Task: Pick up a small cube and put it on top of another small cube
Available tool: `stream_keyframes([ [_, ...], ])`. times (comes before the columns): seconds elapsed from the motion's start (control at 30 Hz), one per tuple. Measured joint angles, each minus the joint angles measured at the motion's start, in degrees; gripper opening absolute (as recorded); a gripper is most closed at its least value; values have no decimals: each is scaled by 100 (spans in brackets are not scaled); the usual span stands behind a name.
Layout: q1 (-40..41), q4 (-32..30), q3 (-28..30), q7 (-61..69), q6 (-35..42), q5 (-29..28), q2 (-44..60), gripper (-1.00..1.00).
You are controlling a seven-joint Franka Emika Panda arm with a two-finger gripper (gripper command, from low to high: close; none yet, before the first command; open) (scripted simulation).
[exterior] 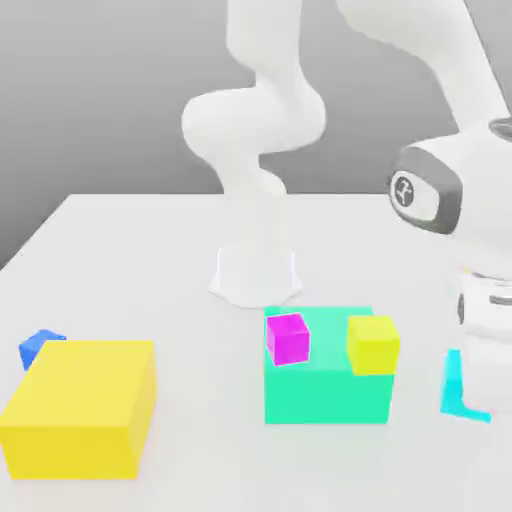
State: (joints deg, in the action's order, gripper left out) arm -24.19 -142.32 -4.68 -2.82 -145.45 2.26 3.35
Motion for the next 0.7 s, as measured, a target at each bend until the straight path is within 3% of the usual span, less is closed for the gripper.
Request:
stream_keyframes([
  [0.4,322,-1256,83,-700,1234,57,-2506,-100],
  [0.57,408,-1655,30,-819,471,16,-2144,-100],
  [0.6,415,-1723,21,-828,240,8,-1981,100],
  [0.7,415,-1723,21,-827,240,8,-1981,100],
])
